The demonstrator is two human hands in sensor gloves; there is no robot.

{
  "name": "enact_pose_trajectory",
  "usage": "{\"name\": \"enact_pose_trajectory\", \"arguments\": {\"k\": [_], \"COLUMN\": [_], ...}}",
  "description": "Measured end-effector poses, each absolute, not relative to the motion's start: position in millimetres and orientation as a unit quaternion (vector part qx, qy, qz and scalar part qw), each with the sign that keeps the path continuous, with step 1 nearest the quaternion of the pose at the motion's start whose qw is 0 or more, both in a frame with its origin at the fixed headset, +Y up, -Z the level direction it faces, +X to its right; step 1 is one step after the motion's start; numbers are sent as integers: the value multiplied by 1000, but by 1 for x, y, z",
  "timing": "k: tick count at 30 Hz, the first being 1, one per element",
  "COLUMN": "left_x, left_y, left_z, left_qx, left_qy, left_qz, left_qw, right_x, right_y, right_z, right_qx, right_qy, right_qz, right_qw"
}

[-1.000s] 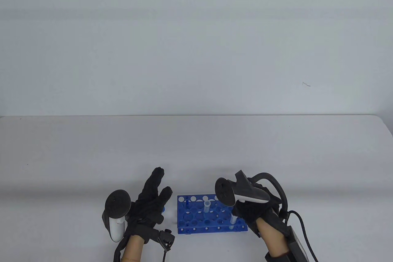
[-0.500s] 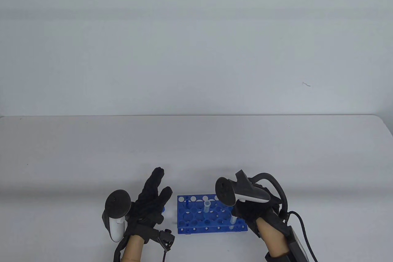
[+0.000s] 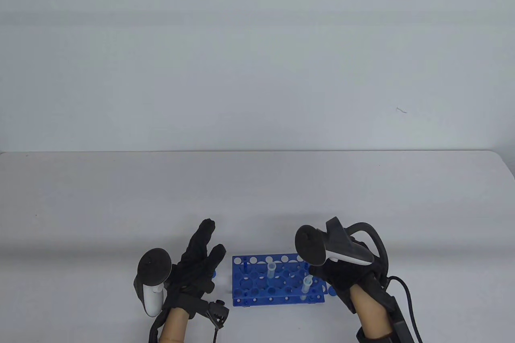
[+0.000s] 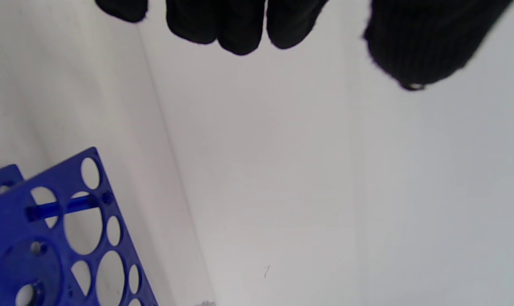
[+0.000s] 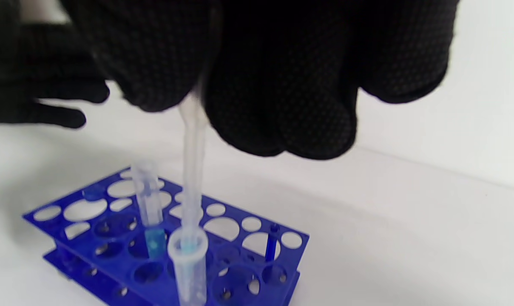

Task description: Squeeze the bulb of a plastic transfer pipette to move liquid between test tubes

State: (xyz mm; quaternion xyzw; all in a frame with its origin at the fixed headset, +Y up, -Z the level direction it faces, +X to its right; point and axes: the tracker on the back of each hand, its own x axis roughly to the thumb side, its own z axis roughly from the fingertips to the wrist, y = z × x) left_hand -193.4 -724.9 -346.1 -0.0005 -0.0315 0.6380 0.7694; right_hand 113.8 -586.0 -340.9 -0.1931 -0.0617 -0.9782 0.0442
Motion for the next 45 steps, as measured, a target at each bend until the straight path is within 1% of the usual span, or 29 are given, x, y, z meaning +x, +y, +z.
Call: {"name": "enact_pose_trajectory", "arguments": {"k": [4, 7, 12, 15, 18, 22, 31, 45], "left_x": [-193, -194, -194, -194, -193, -193, -193, -193], "left_y": [-725, -725, -726, -726, -726, -726, -726, -726], "left_z": [-346, -346, -346, -346, -347, -347, -347, -347], "left_qx": [-1, 0, -1, -2, -2, -3, -3, -3], "left_qy": [-31, -31, -30, -30, -30, -30, -30, -30], "left_qz": [638, 637, 637, 637, 637, 637, 637, 637], "left_qw": [769, 770, 770, 770, 770, 770, 770, 770], "right_x": [131, 137, 134, 125, 115, 104, 88, 78], "right_y": [-558, -547, -544, -547, -552, -559, -575, -585], "right_z": [-326, -318, -315, -317, -319, -321, -329, -331], "right_qx": [-187, -190, -211, -219, -230, -243, -241, -249], "right_qy": [-11, 20, 59, 98, 121, 122, 121, 126], "right_qz": [-982, -982, -975, -970, -965, -961, -963, -960], "right_qw": [7, -11, -40, -42, -44, -45, 0, 28]}}
